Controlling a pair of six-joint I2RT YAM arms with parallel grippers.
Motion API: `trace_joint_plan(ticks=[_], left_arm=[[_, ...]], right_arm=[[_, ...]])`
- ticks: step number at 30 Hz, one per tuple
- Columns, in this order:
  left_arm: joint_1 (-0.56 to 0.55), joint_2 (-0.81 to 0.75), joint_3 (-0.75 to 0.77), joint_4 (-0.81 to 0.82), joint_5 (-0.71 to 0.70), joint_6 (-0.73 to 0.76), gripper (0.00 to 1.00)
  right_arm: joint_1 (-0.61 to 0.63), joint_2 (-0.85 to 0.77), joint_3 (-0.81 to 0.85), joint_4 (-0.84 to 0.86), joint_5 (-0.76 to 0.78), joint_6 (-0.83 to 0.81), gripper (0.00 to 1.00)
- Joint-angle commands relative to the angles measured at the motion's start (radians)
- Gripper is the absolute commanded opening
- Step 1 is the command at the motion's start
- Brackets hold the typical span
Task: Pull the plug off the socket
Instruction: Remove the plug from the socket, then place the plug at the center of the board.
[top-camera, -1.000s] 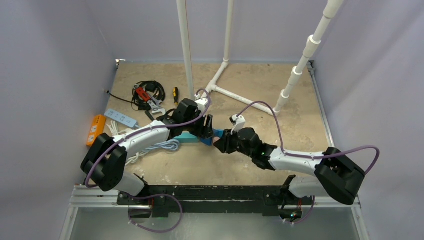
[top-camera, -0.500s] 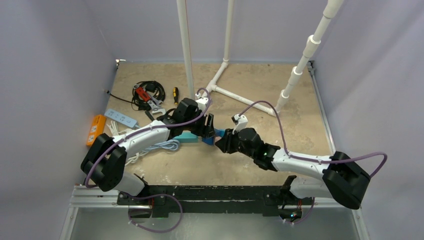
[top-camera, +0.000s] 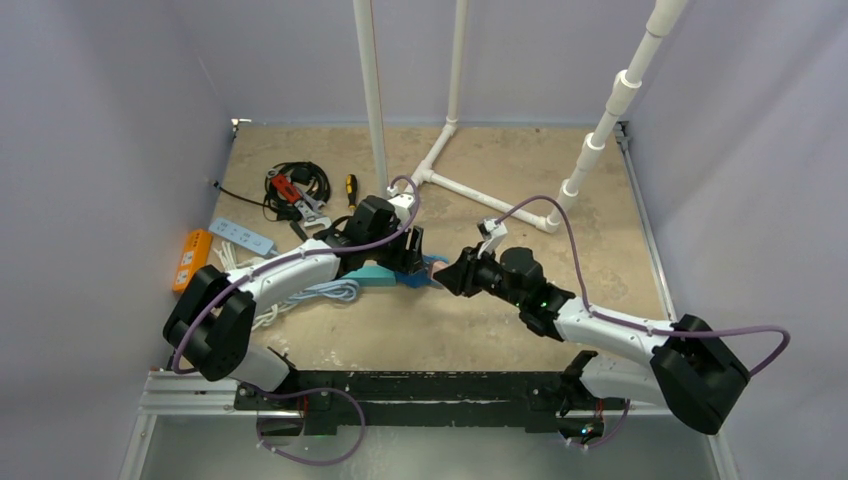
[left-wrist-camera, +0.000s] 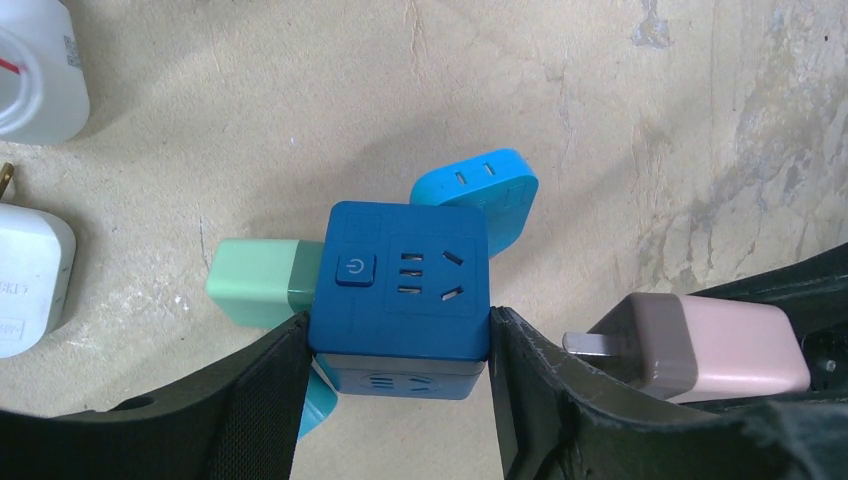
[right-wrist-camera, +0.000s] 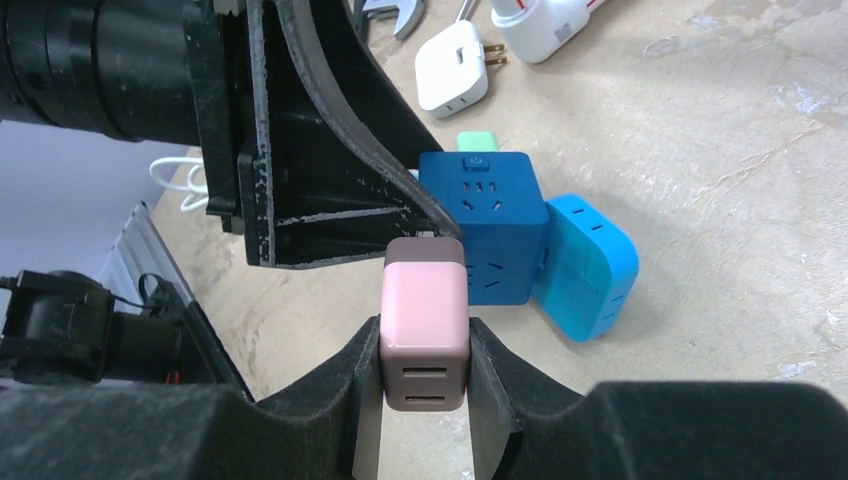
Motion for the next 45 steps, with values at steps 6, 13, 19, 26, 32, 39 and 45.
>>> trace_joint_plan(ticks=[6, 13, 19, 26, 32, 39, 45], left_arm=[[0.002, -0.040, 0.013, 0.003, 0.012, 0.043, 0.35], [0.001, -0.161, 0.000, -0.007, -0.038, 0.067, 0.81], [0.027, -0.278, -0.009, -0.046, -0.121, 0.068, 0.87], [0.240, -0.428, -0.036, -0.072, -0.221, 0.013, 0.87], [0.259, -0.498, -0.036, -0.108, -0.384, 0.039, 0.87], [0.259, -0.510, -0.045, -0.111, -0.399, 0.049, 0.87], [0.259, -0.495, -0.046, -0.104, -0.357, 0.054, 0.87]], right_arm=[[0.001, -0.058, 0.017, 0.005, -0.007, -0.036, 0.00], [0.001, -0.132, 0.037, -0.044, -0.003, -0.029, 0.00], [0.036, -0.152, 0.075, -0.054, 0.016, -0.023, 0.00], [0.189, 0.004, 0.201, -0.023, 0.229, 0.000, 0.00], [0.245, 0.238, 0.373, 0.005, 0.356, -0.036, 0.00], [0.252, 0.514, 0.525, 0.083, 0.350, -0.036, 0.00], [0.251, 0.695, 0.633, 0.130, 0.358, -0.036, 0.00]])
